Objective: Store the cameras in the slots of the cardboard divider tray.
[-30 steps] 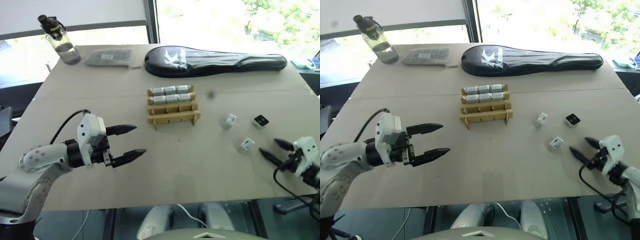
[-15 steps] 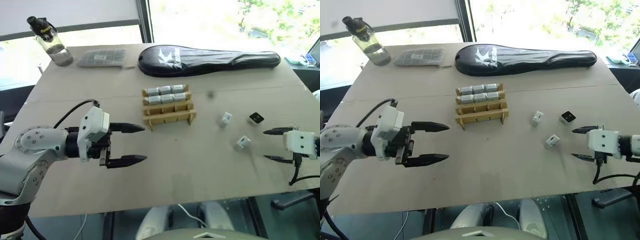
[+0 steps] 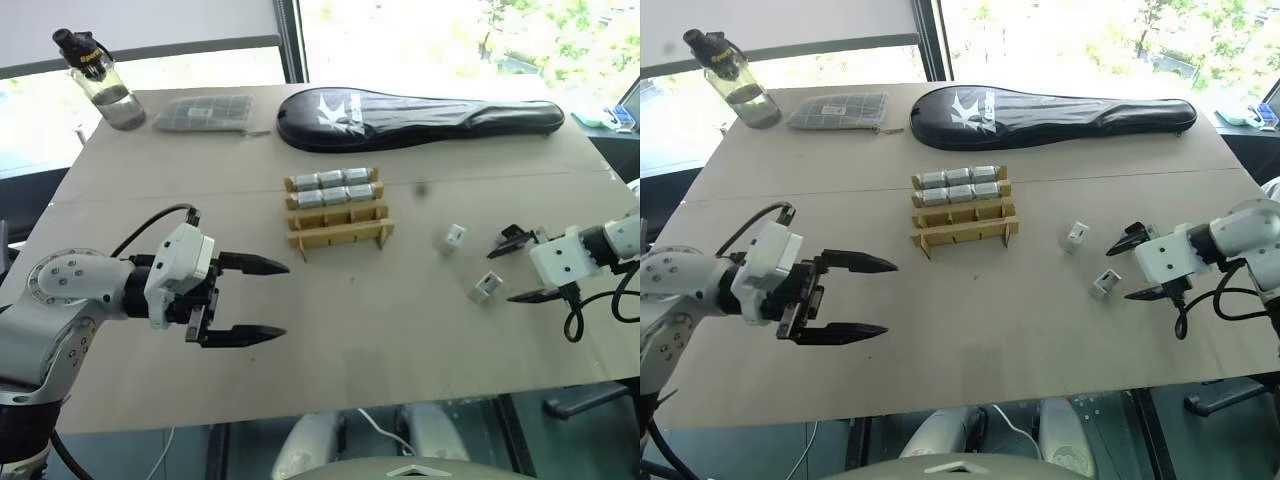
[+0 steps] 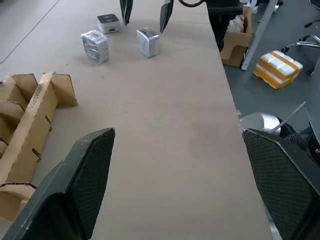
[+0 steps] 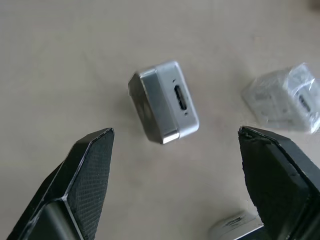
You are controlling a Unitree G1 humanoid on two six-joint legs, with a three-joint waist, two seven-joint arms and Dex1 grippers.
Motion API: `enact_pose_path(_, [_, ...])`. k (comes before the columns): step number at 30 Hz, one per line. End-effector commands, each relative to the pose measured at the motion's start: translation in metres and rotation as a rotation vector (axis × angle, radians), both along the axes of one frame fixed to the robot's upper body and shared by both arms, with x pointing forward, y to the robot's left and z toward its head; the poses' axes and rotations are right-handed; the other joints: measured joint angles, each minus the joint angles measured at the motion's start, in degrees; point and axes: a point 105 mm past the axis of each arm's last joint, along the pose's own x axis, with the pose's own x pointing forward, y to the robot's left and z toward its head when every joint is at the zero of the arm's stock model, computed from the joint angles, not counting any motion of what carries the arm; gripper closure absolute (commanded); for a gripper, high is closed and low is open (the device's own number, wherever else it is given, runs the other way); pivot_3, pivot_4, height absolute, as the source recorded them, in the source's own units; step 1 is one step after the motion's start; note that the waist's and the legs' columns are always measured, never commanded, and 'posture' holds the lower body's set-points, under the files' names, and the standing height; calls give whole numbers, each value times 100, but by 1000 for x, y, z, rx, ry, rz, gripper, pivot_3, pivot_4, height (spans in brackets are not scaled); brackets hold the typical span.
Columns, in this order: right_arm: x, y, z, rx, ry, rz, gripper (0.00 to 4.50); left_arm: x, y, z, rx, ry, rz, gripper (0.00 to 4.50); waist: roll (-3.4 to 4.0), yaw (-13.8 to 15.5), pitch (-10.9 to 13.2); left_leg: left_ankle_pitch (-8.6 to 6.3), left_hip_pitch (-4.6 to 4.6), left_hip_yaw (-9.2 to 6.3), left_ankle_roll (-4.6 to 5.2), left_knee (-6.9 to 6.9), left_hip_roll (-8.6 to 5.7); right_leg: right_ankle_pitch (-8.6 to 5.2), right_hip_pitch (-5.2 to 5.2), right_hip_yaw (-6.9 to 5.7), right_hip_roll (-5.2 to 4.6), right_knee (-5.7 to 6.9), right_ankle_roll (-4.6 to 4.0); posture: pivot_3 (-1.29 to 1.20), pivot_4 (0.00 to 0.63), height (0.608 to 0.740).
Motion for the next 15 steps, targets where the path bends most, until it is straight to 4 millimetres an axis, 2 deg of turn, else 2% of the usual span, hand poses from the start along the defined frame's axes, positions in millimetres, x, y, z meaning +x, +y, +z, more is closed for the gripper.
enact_pose_path(1, [-10,7,1,-90,9,128,550,-3,-3,2,4,-36,-6,248,0,2,0,0,0,0,0,0,0,0,0,0,0,0,0,0,150,740])
enact_pose_path(10, [-28,18,9,-155,24,215,550,-5,2,-4,12,-31,32,248,2,7,2,0,-2,-1,0,1,-1,0,0,-1,0,0,0,0,150,740])
enact_pose_path(15, [-27,8,7,-199,42,191,550,-5,3,-6,8,-33,45,248,2,11,2,0,-1,0,0,2,-1,0,0,0,-1,2,0,0,150,740])
